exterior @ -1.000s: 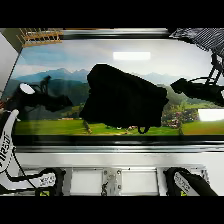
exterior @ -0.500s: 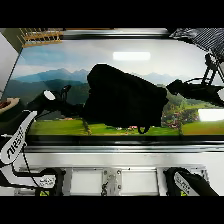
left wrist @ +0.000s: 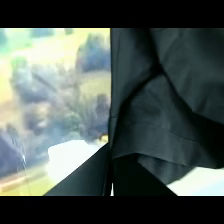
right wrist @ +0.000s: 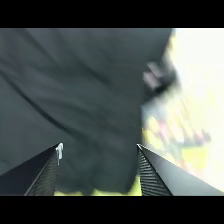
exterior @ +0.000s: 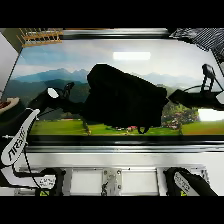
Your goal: Fold the clothes and pants, and hang the long-sleeved shirts on hangers.
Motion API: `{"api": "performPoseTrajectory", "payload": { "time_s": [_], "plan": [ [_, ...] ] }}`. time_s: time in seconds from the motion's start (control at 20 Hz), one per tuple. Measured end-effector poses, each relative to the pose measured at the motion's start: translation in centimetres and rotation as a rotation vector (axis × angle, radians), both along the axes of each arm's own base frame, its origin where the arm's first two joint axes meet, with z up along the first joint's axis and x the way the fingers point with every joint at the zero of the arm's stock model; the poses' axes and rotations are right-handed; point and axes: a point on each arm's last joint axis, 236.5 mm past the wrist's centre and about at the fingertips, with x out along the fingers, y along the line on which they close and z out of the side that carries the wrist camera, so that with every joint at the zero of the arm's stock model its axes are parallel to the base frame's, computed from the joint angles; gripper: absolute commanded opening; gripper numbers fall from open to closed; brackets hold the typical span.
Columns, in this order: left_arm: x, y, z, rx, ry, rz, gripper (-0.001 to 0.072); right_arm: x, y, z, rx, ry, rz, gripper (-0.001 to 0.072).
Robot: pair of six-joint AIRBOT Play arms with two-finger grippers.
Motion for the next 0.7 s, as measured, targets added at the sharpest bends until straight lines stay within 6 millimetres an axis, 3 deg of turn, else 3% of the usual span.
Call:
{"api": "performPoseTrajectory", "payload": {
  "time_s": [0.15, 0.35, 0.55, 0.7],
  "plan": [
    [-0.2, 0.4, 1.4, -0.008, -0.008, 0.003, 0.0004, -4.5, -1.0, -6.3, 0.052, 0.215, -0.129, 0.0506],
    [-0.7, 0.2, 2.0, -0.014, -0.001, -0.008, 0.0004, -7.5, 2.0, -12.5, 0.232, 0.309, -0.266, 0.0514],
    [-0.9, 0.1, 2.1, -0.016, 0.003, -0.011, 0.0004, -7.5, 4.7, -15.2, 0.348, 0.275, -0.331, 0.0514],
    [-0.8, 0.1, 2.1, -0.015, 0.0, -0.011, 0.0004, -6.1, 5.8, -15.8, 0.391, 0.226, -0.381, 0.0514]
  ]
}}
